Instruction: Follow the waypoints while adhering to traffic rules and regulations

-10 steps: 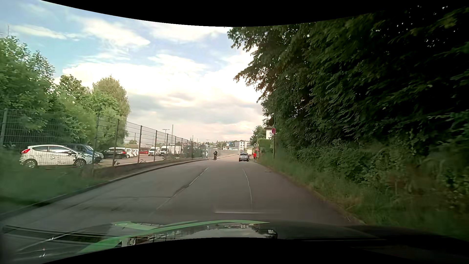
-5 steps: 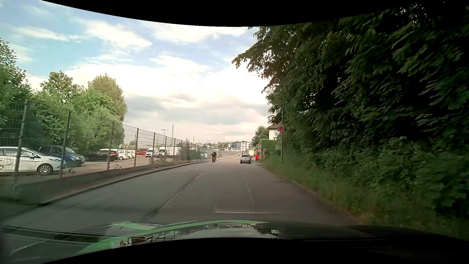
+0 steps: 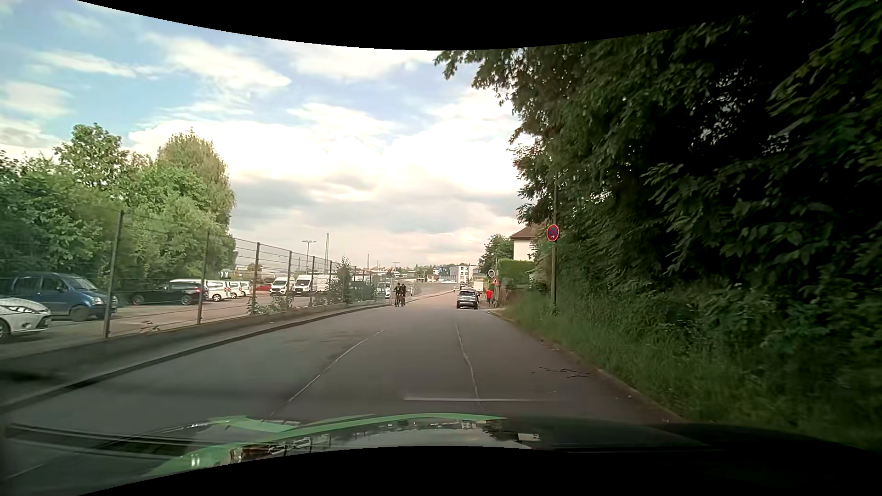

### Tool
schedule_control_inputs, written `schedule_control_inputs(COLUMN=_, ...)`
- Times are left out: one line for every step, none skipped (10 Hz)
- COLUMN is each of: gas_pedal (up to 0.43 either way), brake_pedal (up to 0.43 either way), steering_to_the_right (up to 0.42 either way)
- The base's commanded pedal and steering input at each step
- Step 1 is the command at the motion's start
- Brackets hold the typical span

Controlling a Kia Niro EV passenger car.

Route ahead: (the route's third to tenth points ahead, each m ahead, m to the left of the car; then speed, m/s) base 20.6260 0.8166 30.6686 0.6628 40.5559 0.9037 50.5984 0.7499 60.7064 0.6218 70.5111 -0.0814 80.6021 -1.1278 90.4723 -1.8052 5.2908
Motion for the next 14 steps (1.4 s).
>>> schedule_control_inputs(gas_pedal=0.098, brake_pedal=0.000, steering_to_the_right=-0.018)
schedule_control_inputs(gas_pedal=0.098, brake_pedal=0.000, steering_to_the_right=-0.018)
schedule_control_inputs(gas_pedal=0.098, brake_pedal=0.000, steering_to_the_right=-0.018)
schedule_control_inputs(gas_pedal=0.098, brake_pedal=0.000, steering_to_the_right=-0.018)
schedule_control_inputs(gas_pedal=0.098, brake_pedal=0.000, steering_to_the_right=-0.015)
schedule_control_inputs(gas_pedal=0.098, brake_pedal=0.000, steering_to_the_right=-0.013)
schedule_control_inputs(gas_pedal=0.098, brake_pedal=0.000, steering_to_the_right=-0.012)
schedule_control_inputs(gas_pedal=0.098, brake_pedal=0.000, steering_to_the_right=-0.012)
schedule_control_inputs(gas_pedal=0.098, brake_pedal=0.000, steering_to_the_right=-0.012)
schedule_control_inputs(gas_pedal=0.098, brake_pedal=0.000, steering_to_the_right=-0.012)
schedule_control_inputs(gas_pedal=0.098, brake_pedal=0.000, steering_to_the_right=-0.012)
schedule_control_inputs(gas_pedal=0.110, brake_pedal=0.000, steering_to_the_right=-0.011)
schedule_control_inputs(gas_pedal=0.110, brake_pedal=0.000, steering_to_the_right=-0.012)
schedule_control_inputs(gas_pedal=0.110, brake_pedal=0.000, steering_to_the_right=-0.012)
